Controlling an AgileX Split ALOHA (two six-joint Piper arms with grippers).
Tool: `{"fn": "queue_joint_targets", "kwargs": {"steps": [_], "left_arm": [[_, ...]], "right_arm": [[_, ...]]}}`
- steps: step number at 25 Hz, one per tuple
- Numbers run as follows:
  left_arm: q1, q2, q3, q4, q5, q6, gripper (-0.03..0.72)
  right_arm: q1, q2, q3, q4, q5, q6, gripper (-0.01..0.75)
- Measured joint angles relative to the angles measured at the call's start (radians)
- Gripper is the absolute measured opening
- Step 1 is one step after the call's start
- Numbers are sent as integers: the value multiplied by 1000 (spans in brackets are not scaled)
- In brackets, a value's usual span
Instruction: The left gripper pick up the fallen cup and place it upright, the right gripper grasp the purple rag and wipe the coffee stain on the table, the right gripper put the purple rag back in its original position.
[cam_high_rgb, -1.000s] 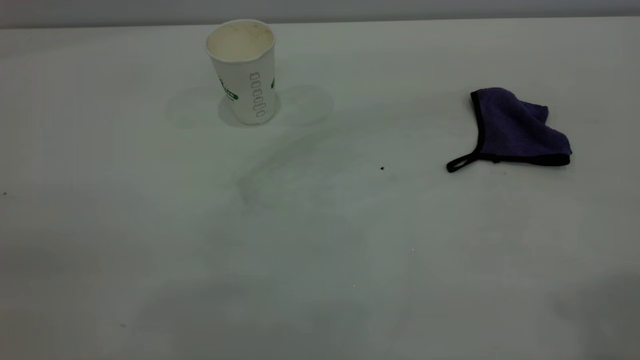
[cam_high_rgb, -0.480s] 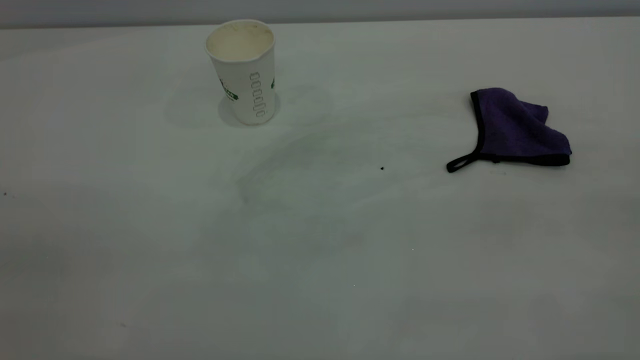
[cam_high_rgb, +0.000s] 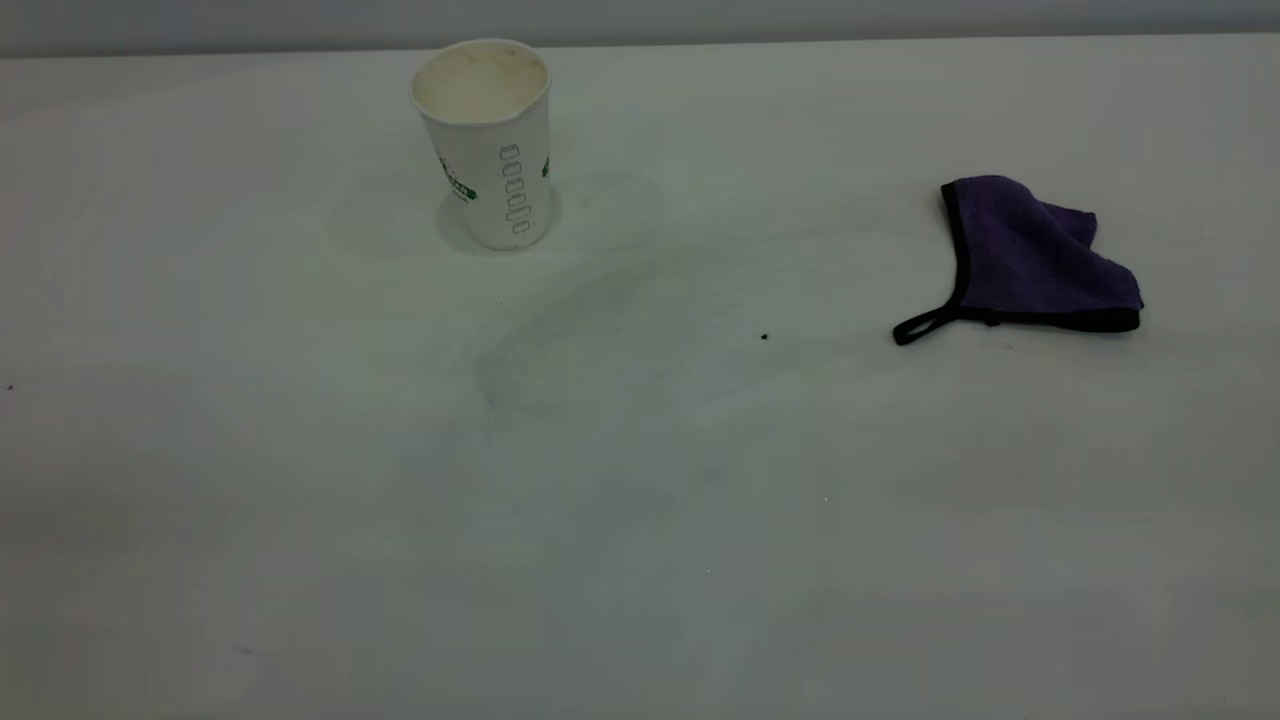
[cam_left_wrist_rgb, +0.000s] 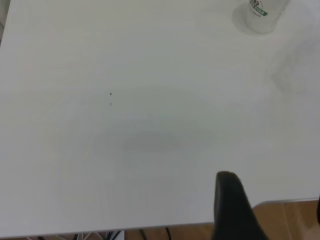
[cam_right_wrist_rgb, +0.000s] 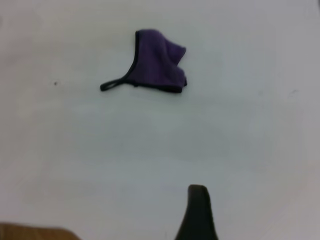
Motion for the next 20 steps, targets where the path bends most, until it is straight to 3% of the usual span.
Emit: {"fn": "queue_joint_targets", "kwargs": {"steps": [12,20], "left_arm": [[0,0,0,0,0,0,465],[0,0,0,0,0,0,465]], "right_arm": [[-5,-38,0,0,1,0,624],[-5,-38,0,0,1,0,489]]}}
